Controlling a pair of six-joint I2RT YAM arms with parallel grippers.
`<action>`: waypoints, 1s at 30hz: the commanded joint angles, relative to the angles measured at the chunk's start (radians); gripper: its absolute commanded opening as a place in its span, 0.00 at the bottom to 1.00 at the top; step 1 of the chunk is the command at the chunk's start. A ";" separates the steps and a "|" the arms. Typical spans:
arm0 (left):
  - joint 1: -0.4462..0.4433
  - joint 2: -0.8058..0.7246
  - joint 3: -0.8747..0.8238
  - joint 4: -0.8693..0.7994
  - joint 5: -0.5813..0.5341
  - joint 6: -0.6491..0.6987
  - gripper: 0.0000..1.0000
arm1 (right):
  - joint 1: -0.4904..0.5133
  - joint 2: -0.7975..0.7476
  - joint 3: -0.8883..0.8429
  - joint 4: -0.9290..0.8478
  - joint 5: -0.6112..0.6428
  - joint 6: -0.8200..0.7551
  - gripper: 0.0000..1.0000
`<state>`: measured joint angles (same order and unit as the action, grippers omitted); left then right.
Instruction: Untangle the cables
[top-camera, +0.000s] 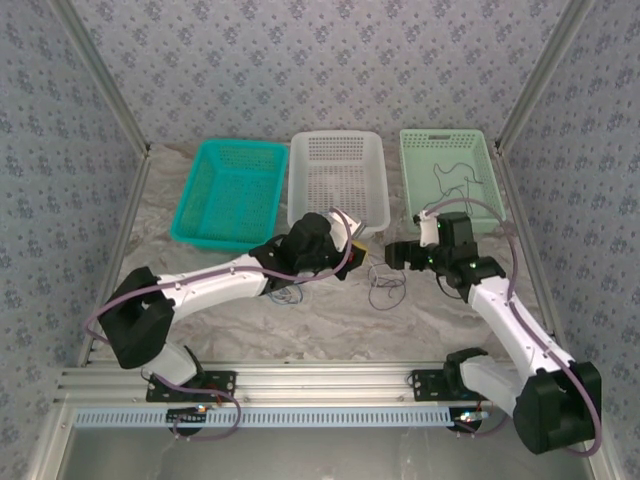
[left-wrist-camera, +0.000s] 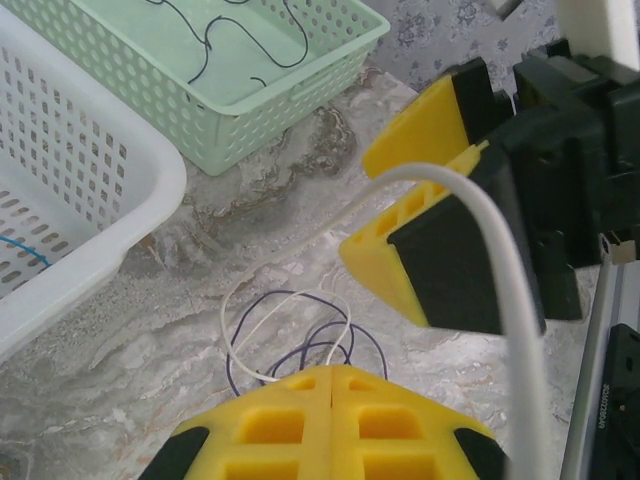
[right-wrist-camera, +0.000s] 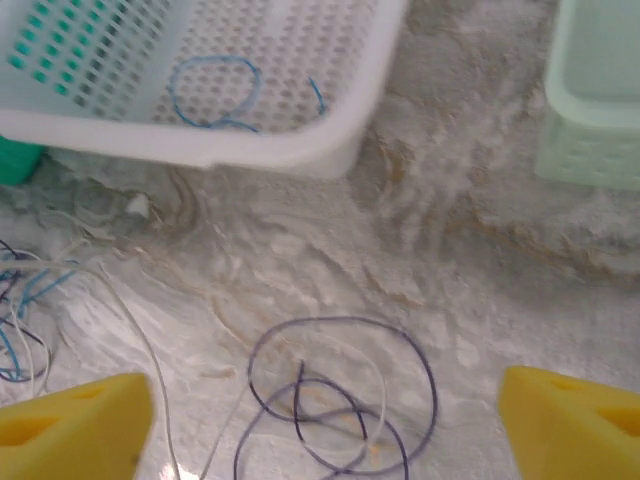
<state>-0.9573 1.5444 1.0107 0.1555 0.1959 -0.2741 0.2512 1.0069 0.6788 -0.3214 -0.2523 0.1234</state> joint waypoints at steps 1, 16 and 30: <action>0.005 -0.034 -0.009 -0.024 0.036 0.005 0.01 | 0.078 -0.028 -0.056 0.136 -0.024 -0.045 0.97; 0.006 -0.103 -0.065 0.004 0.133 -0.025 0.02 | 0.182 0.124 -0.085 0.416 -0.020 -0.020 0.96; 0.033 -0.138 -0.107 0.079 0.215 -0.105 0.03 | 0.228 0.132 -0.122 0.518 -0.129 -0.023 0.83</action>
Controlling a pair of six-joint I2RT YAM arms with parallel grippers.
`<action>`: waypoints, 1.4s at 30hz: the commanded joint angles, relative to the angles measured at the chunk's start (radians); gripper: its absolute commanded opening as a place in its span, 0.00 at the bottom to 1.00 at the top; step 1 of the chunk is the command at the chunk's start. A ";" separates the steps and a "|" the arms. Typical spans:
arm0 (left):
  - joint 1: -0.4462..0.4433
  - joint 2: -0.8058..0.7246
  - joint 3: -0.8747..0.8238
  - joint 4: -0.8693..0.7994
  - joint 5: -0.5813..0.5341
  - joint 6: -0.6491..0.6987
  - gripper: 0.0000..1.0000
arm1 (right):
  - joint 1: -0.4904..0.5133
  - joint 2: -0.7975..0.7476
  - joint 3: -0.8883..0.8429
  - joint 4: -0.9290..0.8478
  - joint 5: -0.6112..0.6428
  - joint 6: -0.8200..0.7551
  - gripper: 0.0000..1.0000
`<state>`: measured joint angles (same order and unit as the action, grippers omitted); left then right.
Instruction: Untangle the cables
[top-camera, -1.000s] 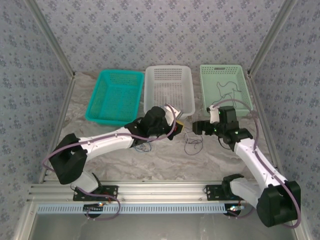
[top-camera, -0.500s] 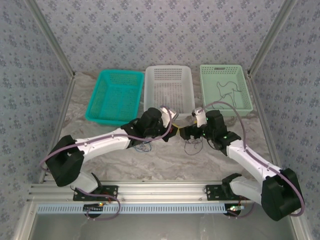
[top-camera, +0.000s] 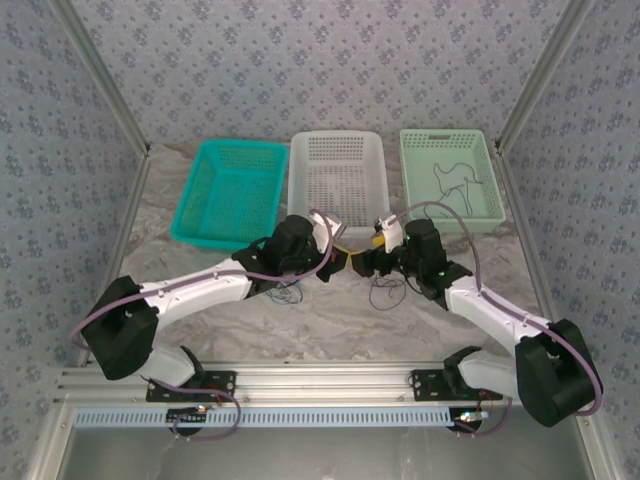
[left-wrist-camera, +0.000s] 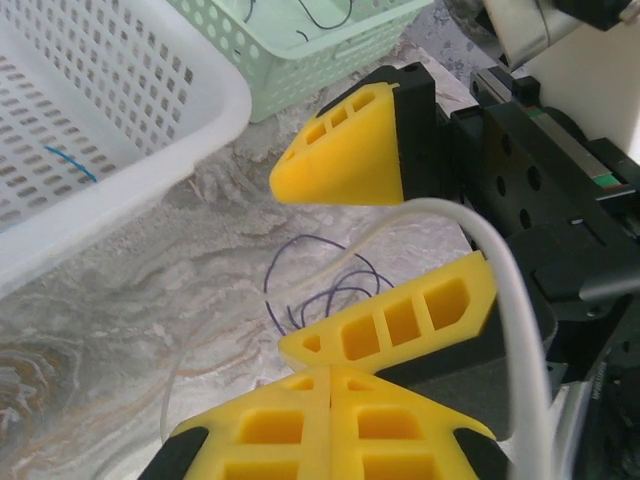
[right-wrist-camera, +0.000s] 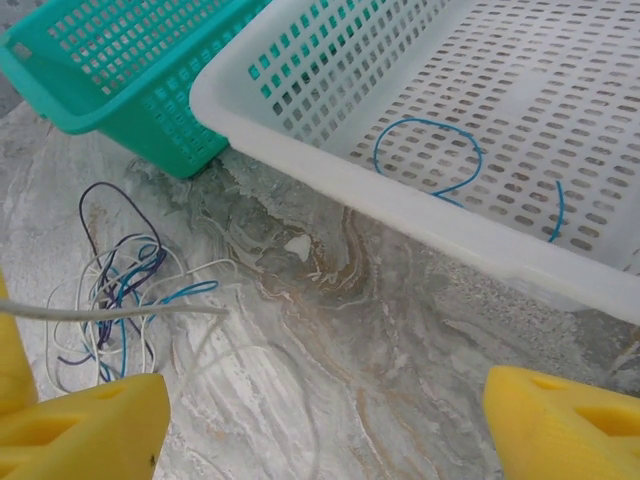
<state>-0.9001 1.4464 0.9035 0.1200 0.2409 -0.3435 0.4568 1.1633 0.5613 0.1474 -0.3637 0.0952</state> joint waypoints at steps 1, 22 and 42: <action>-0.021 -0.045 -0.003 0.113 0.170 -0.040 0.03 | 0.023 -0.036 -0.005 0.018 -0.010 -0.010 0.81; -0.010 -0.069 0.004 0.118 0.156 -0.077 0.04 | 0.139 -0.159 -0.225 0.151 0.043 0.237 0.94; -0.022 -0.150 -0.039 0.166 0.137 -0.101 0.04 | 0.196 0.162 -0.082 0.303 0.072 0.274 0.60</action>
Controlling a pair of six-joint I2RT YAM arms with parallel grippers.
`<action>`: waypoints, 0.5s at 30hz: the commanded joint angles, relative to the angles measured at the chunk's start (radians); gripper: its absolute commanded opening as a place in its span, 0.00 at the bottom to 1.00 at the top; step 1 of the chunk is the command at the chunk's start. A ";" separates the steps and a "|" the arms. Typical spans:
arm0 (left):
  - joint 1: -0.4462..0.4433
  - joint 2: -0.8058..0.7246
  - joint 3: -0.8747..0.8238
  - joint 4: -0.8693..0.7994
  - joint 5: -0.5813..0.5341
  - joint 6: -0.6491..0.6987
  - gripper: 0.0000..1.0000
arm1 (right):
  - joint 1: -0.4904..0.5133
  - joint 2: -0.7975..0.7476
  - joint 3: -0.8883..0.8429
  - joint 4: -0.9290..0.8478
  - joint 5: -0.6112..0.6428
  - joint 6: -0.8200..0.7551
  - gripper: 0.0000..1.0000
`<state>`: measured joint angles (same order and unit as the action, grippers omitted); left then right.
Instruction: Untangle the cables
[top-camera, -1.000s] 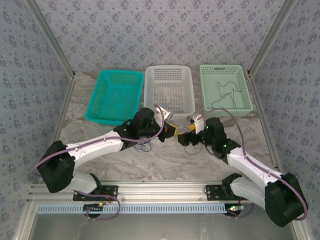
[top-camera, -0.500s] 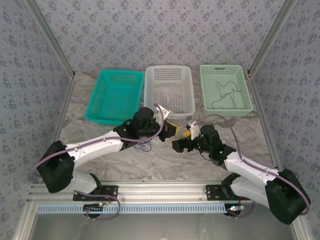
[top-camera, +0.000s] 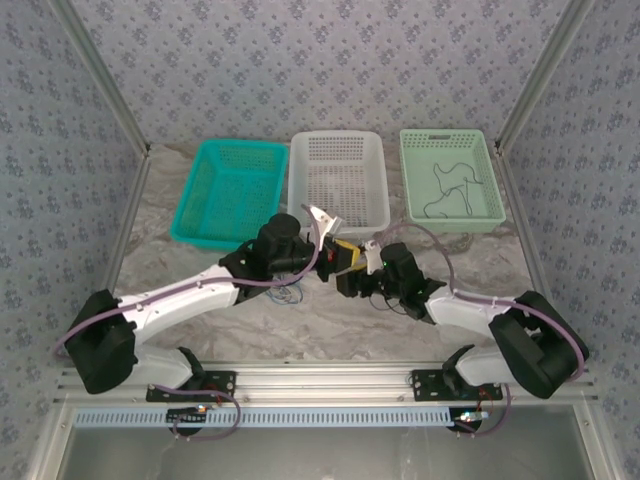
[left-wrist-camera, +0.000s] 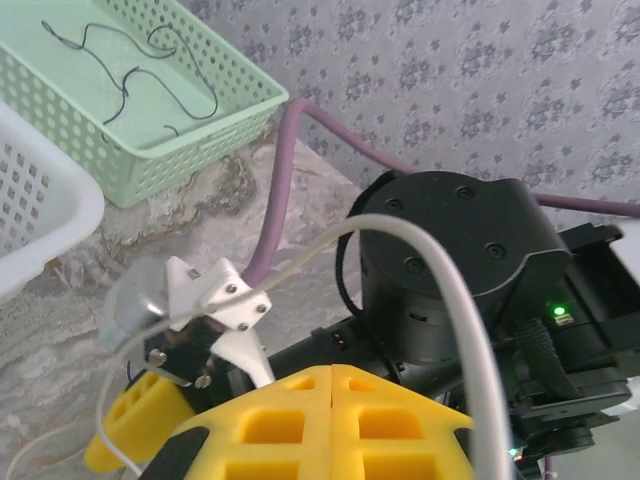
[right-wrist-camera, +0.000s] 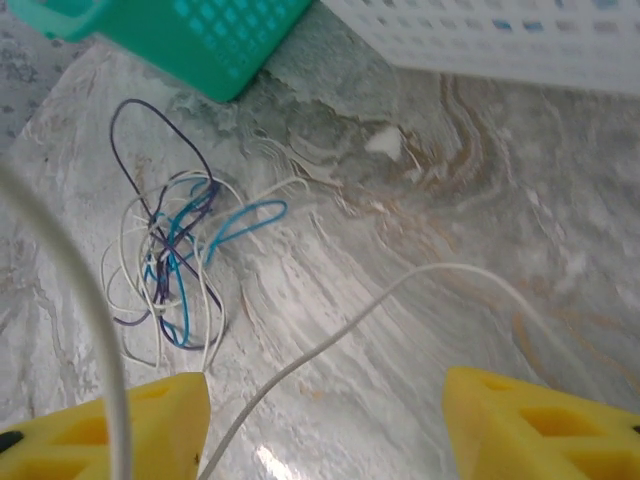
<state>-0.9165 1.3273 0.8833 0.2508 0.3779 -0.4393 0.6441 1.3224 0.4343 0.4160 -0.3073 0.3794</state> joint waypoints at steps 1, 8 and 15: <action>-0.005 -0.034 -0.027 0.039 -0.004 -0.008 0.04 | 0.009 0.001 0.048 0.024 0.017 -0.016 0.57; -0.001 -0.040 -0.041 0.060 -0.008 -0.023 0.05 | 0.011 -0.011 0.060 -0.020 0.030 -0.041 0.18; 0.027 -0.083 -0.038 -0.066 -0.110 -0.033 0.24 | 0.008 -0.088 0.089 -0.179 0.040 -0.089 0.03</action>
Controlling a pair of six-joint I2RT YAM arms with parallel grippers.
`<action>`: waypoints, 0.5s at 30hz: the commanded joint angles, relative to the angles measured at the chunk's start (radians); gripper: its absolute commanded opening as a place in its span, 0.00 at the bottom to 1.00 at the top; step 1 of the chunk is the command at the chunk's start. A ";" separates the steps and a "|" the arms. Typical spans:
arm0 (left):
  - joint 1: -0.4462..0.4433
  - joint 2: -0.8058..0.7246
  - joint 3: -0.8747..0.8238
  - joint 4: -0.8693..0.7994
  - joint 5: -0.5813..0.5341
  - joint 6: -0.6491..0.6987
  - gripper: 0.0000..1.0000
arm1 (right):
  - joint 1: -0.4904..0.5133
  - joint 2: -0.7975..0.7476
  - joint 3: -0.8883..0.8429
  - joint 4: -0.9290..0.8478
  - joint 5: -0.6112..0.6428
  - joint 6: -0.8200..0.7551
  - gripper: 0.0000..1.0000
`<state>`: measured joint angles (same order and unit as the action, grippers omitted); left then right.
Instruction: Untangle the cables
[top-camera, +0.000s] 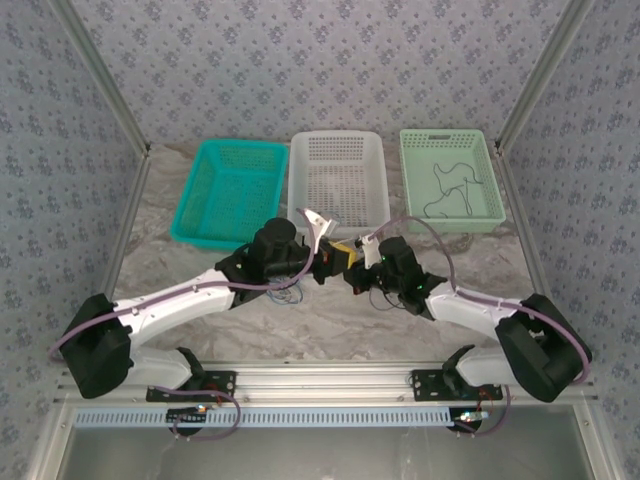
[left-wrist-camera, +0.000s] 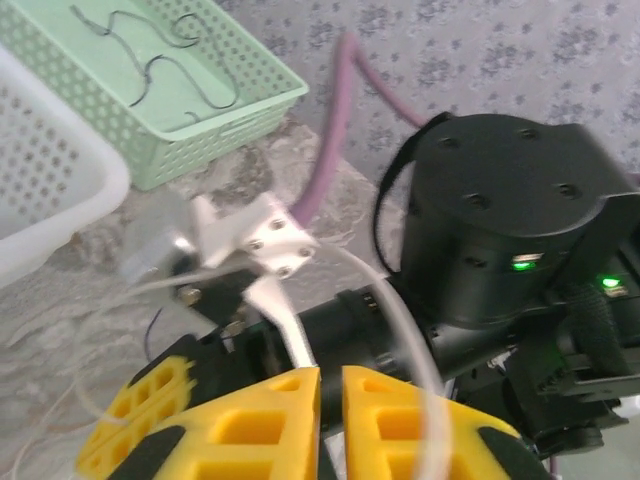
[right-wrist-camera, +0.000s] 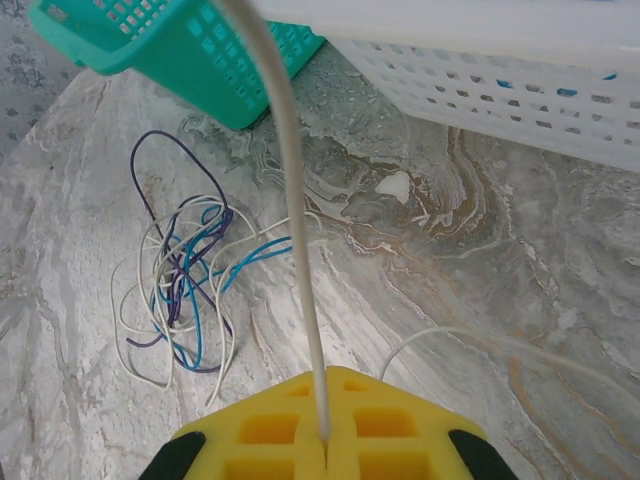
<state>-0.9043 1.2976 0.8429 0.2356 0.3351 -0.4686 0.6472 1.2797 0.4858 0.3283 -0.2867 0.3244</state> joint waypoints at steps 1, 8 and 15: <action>0.017 -0.067 -0.003 -0.072 -0.095 -0.001 0.35 | 0.002 -0.058 0.044 -0.123 0.020 -0.036 0.02; 0.028 -0.178 -0.040 -0.185 -0.214 0.061 0.99 | -0.047 -0.172 0.111 -0.306 0.049 -0.032 0.00; 0.048 -0.320 -0.112 -0.258 -0.381 0.066 0.99 | -0.124 -0.217 0.291 -0.510 0.033 -0.070 0.00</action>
<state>-0.8700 1.0317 0.7528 0.0250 0.0597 -0.4194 0.5323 1.0760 0.6956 -0.0540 -0.2554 0.2928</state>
